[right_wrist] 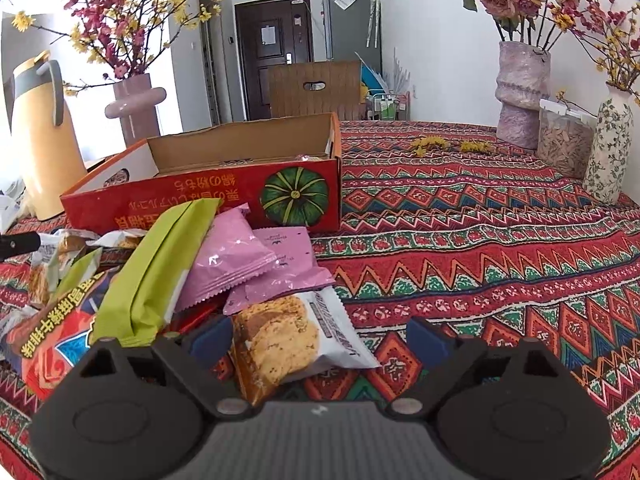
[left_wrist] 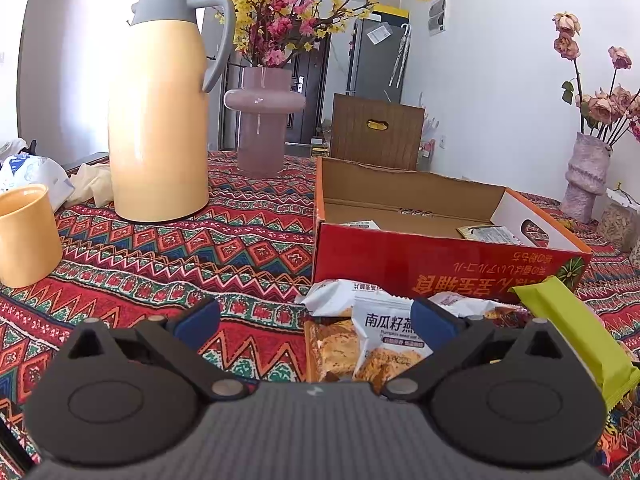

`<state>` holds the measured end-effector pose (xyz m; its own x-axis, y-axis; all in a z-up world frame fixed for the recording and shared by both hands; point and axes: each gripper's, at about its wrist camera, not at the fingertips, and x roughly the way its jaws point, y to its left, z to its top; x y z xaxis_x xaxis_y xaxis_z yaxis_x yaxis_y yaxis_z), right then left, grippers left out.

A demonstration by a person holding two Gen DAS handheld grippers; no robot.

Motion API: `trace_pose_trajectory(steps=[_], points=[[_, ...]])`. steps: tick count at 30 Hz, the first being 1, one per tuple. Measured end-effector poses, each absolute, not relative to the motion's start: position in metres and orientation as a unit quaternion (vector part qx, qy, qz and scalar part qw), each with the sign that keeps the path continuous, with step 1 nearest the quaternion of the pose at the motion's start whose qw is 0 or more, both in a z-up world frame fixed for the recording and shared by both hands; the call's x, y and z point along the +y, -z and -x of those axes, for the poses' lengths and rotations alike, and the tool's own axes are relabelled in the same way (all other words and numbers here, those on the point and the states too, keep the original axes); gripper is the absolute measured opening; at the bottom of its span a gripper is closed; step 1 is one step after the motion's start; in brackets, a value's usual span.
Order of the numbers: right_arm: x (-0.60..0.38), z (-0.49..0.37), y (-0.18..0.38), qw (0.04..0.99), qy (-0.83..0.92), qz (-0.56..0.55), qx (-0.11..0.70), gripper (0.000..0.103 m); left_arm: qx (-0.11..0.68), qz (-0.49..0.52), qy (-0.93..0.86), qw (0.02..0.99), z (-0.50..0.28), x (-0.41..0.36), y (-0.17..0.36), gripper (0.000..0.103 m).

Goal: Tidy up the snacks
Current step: 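Grasp a white cookie packet with the right tool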

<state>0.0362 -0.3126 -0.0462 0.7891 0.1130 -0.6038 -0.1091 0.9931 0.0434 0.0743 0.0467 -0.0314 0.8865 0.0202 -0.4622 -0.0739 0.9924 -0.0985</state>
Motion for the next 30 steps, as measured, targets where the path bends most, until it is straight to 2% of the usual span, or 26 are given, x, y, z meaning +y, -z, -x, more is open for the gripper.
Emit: trace_pose_trajectory(steps=[3, 7, 9, 14, 30], points=[[-0.308, -0.043, 0.049, 0.943, -0.062, 0.016, 0.327, 0.092, 0.237, 0.057, -0.025, 0.97, -0.074, 0.047, 0.031, 0.103], [-0.307, -0.052, 0.052, 0.939, -0.069, 0.025, 0.336, 0.079, 0.238, 0.057, -0.024, 0.969, -0.074, 0.047, 0.032, 0.103], [-0.307, -0.053, 0.053, 0.938, -0.073, 0.024, 0.338, 0.079, 0.239, 0.057, -0.024, 0.969, -0.075, 0.047, 0.032, 0.103], [-0.307, -0.051, 0.053, 0.94, -0.077, 0.024, 0.333, 0.068, 0.241, 0.057, -0.023, 0.969, -0.076, 0.048, 0.032, 0.103], [-0.309, -0.033, 0.051, 0.957, -0.048, 0.01, 0.284, 0.055, 0.244, 0.057, -0.03, 0.968, -0.076, 0.048, 0.033, 0.103]])
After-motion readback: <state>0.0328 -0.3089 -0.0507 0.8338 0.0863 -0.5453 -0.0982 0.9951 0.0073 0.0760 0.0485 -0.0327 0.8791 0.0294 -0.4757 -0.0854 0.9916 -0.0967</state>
